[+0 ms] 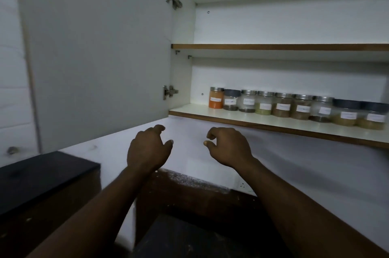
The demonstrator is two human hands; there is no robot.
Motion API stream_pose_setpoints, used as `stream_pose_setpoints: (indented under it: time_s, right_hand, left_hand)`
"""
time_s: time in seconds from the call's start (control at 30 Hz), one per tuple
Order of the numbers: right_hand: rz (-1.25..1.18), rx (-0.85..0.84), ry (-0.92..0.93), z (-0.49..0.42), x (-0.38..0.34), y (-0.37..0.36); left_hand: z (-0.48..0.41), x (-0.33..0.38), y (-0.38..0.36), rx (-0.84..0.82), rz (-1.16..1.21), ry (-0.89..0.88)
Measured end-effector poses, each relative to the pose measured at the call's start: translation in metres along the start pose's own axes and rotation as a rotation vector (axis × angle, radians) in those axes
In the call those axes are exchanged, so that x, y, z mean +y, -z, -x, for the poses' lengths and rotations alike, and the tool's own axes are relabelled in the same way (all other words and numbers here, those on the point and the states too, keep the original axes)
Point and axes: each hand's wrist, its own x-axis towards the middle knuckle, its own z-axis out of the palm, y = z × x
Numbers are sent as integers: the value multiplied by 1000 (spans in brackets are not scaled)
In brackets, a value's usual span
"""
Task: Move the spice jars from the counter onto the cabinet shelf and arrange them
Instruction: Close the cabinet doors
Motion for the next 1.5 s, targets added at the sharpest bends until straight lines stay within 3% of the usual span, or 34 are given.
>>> stream_pose_setpoints:
  time_s: [0.1, 0.27, 0.47, 0.63, 0.9, 1.1, 1.2, 1.3, 1.4, 1.5]
  right_hand:
    - [-53, -3, 102, -3, -51, 2]
    - [-106, 21, 259, -9, -124, 10]
    - [-85, 20, 403, -24, -180, 14]
    - [-114, 36, 465, -35, -213, 9]
    - [-337, 174, 442, -40, -239, 13]
    - [-767, 389, 319, -24, -257, 45]
    - [-776, 567, 353, -13, -253, 61]
    - [-782, 685, 276, -8, -229, 77]
    - [-747, 684, 174, -7, -190, 91]
    - [-714, 675, 100, -4, -146, 104]
  left_hand:
    - [16, -23, 41, 155, -121, -13]
    - [20, -44, 101, 563, -220, 2]
    - [14, -85, 136, 889, 0, 320]
    - [11, -113, 124, 674, 221, 355]
    - [21, -123, 126, 735, 298, 276]
    - [36, -88, 140, 664, 403, -20]
    - [40, -58, 139, 618, 453, -185]
    - [38, -23, 128, 547, 555, -305]
    - [35, 12, 107, 377, 750, -355]
    - [30, 47, 78, 336, 712, -416]
